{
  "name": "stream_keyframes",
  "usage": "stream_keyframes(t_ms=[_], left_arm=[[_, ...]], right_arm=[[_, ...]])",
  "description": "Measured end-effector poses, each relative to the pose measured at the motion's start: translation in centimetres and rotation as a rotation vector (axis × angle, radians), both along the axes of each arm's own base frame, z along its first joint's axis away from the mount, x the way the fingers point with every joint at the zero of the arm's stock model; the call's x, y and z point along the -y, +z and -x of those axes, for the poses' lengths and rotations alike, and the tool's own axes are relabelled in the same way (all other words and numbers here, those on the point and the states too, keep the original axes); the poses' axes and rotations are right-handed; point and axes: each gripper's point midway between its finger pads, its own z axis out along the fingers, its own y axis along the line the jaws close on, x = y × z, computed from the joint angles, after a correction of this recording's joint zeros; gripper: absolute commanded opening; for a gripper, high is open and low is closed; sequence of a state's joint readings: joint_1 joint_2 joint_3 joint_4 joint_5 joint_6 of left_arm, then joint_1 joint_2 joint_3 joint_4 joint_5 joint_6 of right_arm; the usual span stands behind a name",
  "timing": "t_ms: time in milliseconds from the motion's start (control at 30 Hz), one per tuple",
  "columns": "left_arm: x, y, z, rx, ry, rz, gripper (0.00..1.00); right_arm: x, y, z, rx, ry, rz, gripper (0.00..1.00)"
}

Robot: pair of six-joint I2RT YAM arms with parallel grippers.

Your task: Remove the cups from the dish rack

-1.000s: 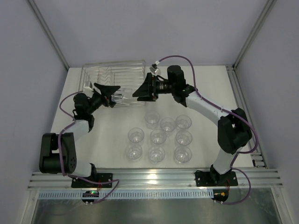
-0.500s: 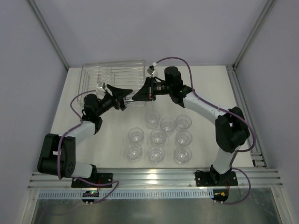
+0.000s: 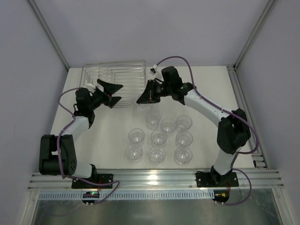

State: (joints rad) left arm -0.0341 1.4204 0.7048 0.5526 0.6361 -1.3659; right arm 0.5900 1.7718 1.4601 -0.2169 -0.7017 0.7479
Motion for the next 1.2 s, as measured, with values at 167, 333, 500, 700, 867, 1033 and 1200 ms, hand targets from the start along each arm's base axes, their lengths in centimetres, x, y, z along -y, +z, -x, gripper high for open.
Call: stream_keyframes(t_ms=[167, 333, 500, 700, 867, 1033, 1200], left_arm=[[-3.8, -0.4, -1.9, -0.006, 0.087, -0.205, 1.0], [-5.4, -0.4, -1.5, 0.008, 0.104, -0.411, 1.0], [-6.9, -2.3, 0.1, -0.039, 0.114, -0.562, 1.0], [-9.1, -4.0, 1.9, -0.112, 0.134, -0.725, 1.0], [-10.8, -3.8, 2.6, -0.149, 0.163, -0.824, 1.0], [-11.7, -3.7, 3.8, -0.175, 0.185, -0.874, 1.0], [-12.0, -4.1, 4.6, -0.211, 0.178, -0.892, 1.0]], right_arm=[[3.3, 0.0, -2.6, 0.108, -0.148, 0.266, 0.04], [8.7, 0.0, -4.9, 0.184, -0.309, 0.557, 0.04], [13.5, -4.9, -5.1, 0.123, -0.347, 0.842, 0.04], [15.8, -11.4, -3.1, 0.011, -0.256, 1.027, 0.04], [15.8, -12.9, -3.1, -0.002, -0.216, 1.053, 0.04], [15.4, -14.3, -3.1, -0.018, -0.182, 1.054, 0.04], [14.8, -16.9, -3.0, -0.06, -0.135, 1.064, 0.04]])
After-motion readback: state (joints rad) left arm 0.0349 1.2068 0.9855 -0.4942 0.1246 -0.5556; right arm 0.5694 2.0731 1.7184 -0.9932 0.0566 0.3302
